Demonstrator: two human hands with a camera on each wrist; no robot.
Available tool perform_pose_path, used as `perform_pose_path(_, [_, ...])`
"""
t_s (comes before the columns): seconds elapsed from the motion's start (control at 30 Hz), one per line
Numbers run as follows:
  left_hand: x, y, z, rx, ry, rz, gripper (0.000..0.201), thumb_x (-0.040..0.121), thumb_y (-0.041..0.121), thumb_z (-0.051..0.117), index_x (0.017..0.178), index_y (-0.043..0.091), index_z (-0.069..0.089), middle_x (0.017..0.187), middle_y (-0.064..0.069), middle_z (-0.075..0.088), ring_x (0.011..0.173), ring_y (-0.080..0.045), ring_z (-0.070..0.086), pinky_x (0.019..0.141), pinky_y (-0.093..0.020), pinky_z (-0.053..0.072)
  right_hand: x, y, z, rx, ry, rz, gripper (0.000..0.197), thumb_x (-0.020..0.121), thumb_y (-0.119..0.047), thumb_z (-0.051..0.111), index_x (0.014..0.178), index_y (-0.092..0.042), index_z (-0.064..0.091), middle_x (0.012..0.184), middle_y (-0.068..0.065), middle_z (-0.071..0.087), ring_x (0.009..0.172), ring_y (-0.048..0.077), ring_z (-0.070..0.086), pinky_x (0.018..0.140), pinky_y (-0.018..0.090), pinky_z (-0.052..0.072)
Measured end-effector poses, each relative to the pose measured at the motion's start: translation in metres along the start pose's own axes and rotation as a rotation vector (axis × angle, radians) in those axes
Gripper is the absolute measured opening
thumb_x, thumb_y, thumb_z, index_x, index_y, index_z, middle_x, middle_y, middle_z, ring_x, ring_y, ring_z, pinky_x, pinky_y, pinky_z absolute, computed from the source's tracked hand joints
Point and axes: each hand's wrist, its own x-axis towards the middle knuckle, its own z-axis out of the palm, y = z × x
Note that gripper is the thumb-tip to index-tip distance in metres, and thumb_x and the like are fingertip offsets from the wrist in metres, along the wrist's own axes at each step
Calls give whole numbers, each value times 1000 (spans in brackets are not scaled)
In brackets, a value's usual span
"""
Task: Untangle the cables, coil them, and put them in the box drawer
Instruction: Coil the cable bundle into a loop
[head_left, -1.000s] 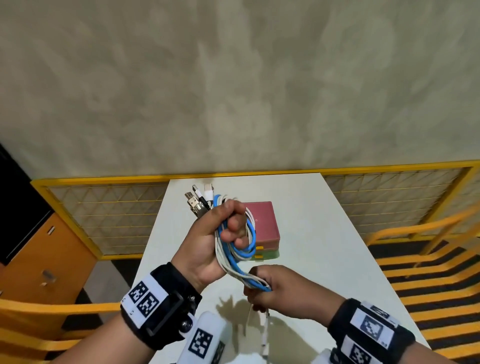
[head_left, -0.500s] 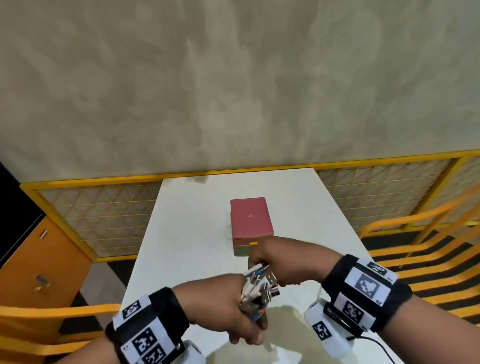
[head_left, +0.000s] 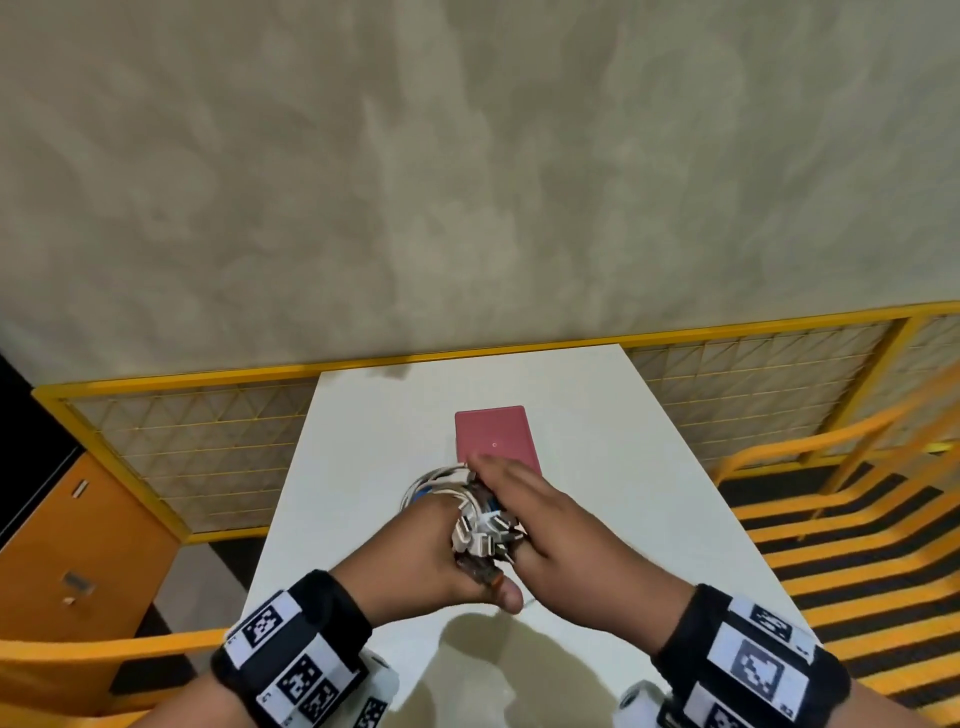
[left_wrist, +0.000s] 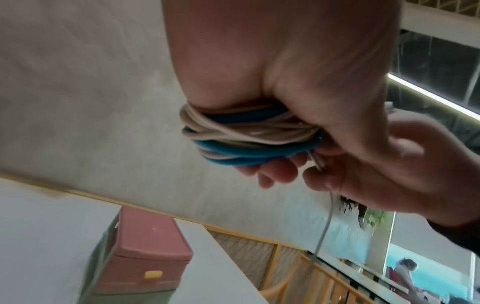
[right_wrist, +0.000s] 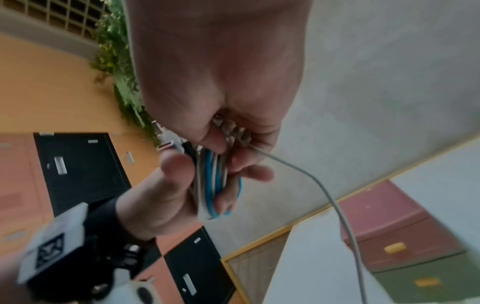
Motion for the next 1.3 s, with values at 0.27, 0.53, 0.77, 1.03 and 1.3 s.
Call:
perform_pose_path(0.27, [-2, 8, 1, -353, 131, 83, 44, 58, -2, 90, 78, 29, 66, 74, 14, 71, 75, 0, 65, 69, -18, 50, -16, -28, 1, 266, 145, -70, 75, 90, -9, 37, 153, -45, 19, 153, -24, 33, 142, 0, 31, 113, 23, 32])
perform_pose_path(0.53, [-1, 4, 5, -721, 414, 35, 77, 48, 73, 81, 98, 15, 78, 98, -26, 68, 91, -28, 66, 84, -40, 50, -11, -34, 21, -193, 331, -325, 89, 78, 1, 34, 157, -17, -2, 126, -6, 46, 107, 12, 46, 89, 28, 47])
perform_pose_path(0.77, [-2, 11, -4, -898, 442, -6, 79, 65, 64, 78, 121, 9, 67, 108, -15, 73, 91, -28, 63, 78, -49, 40, -6, -40, 25, -273, 394, -572, 72, 89, -3, 15, 157, -21, -3, 162, 20, 17, 132, 41, 47, 87, 48, 52])
perform_pose_path(1.03, [5, 15, -20, -1260, 451, 0, 80, 54, 69, 80, 102, 6, 73, 74, -6, 66, 54, -11, 54, 60, -26, 50, -11, -41, 30, -251, 254, -698, 58, 99, -10, 37, 149, -28, 15, 165, 9, 13, 96, 30, 62, 68, 37, 53])
perform_pose_path(1.3, [7, 11, -40, -1389, 631, 6, 17, 80, 13, 54, 74, 6, 69, 53, 0, 50, 39, -8, 45, 47, -24, 46, -11, -7, 50, 79, 345, -548, 53, 89, 6, 38, 130, -27, 33, 135, 8, 44, 94, 21, 70, 67, 43, 56])
